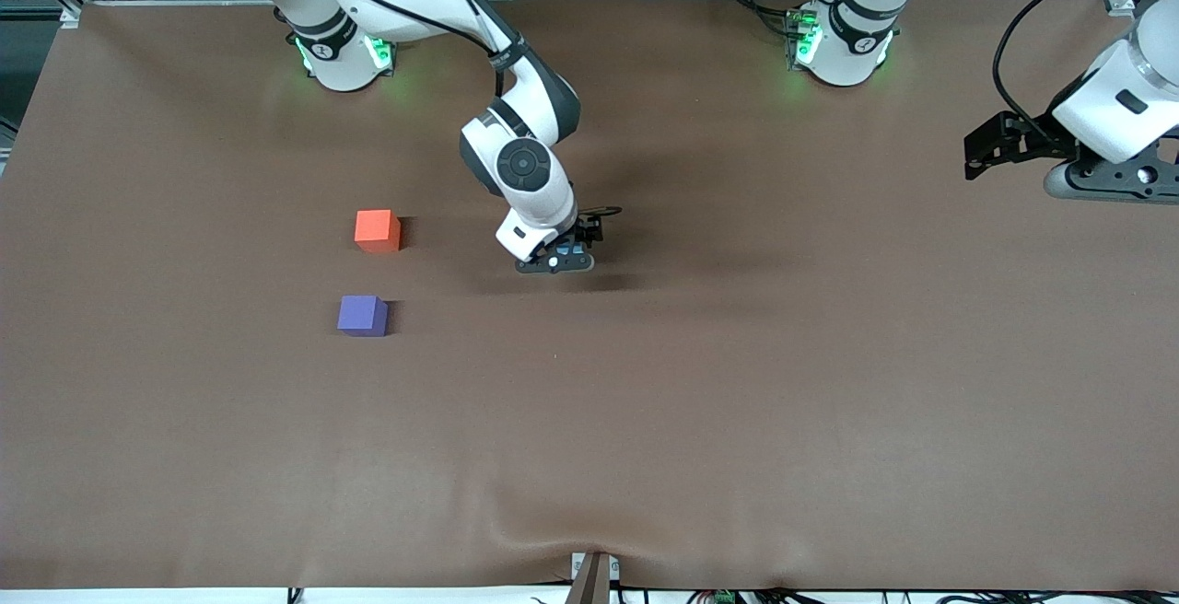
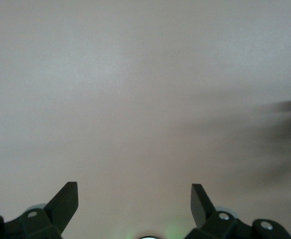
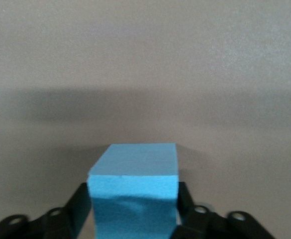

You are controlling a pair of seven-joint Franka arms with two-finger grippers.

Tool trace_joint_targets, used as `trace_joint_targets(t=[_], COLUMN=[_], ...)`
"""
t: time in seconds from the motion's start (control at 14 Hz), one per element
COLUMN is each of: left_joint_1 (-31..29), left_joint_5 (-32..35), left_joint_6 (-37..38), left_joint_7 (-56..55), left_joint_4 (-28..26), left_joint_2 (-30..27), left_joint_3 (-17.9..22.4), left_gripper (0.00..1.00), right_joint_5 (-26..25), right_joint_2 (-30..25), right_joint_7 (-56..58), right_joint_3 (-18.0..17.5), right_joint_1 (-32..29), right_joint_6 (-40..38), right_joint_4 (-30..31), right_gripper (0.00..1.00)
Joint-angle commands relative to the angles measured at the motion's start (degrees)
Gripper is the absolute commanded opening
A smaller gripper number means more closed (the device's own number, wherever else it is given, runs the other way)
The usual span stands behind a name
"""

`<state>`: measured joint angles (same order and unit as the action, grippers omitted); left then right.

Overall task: Place blue block between orange and purple blocks
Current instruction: 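Carry the blue block with the right gripper toward the orange block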

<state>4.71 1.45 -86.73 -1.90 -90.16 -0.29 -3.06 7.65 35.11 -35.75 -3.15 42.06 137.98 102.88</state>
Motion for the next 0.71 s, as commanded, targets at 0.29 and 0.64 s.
trace_joint_targets(t=[0.29, 0.64], left_joint_1=[-0.58, -0.49], left_joint_5=[-2.23, -1.45], left_joint_6=[1.04, 1.04], left_joint_7=[-1.35, 0.48], left_joint_4=[1.84, 2.01], left_joint_2=[0.91, 0.91], left_joint_3=[0.16, -0.1], left_gripper=[1.0, 1.0], right_joint_5=[-2.2, -3.34], right_joint_2=[-7.04, -17.52], right_joint_7=[1.02, 2.97], right_joint_3=[0.96, 1.04], right_joint_1=[-4.42, -14.62], right_joint_6=[-18.24, -24.86], right_joint_4=[-4.88, 0.38], right_gripper=[0.0, 0.0])
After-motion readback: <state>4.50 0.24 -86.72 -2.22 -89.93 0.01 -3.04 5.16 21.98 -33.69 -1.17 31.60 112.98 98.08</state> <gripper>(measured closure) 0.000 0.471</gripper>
